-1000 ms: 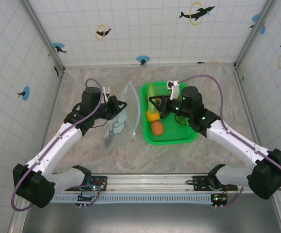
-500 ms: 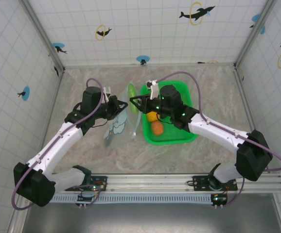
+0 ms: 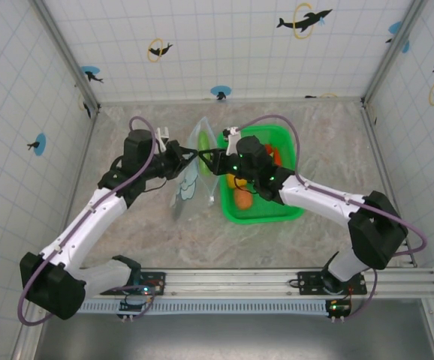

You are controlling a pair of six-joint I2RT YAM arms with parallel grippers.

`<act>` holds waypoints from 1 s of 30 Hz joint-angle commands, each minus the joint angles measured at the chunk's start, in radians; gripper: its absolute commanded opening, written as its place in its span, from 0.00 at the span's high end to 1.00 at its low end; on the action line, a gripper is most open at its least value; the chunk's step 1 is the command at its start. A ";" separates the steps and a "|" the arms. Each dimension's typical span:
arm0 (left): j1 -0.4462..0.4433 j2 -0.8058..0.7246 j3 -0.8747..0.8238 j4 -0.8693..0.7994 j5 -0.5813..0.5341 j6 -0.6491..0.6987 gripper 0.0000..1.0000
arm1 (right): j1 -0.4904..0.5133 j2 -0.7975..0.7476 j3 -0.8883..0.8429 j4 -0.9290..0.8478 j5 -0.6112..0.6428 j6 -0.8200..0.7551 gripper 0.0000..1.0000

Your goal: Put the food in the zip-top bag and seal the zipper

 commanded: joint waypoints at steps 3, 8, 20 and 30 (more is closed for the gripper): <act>0.000 -0.018 0.041 0.050 -0.019 -0.009 1.00 | 0.006 -0.009 -0.032 -0.043 0.035 0.013 0.69; 0.000 -0.010 0.049 0.021 -0.026 0.023 1.00 | 0.006 -0.022 -0.012 -0.117 0.049 -0.021 0.34; 0.000 -0.019 0.056 -0.056 -0.055 0.080 1.00 | -0.013 -0.065 0.029 -0.184 0.037 -0.079 0.26; 0.000 -0.006 0.049 -0.114 -0.086 0.118 1.00 | -0.030 -0.081 0.140 -0.282 -0.044 -0.138 0.28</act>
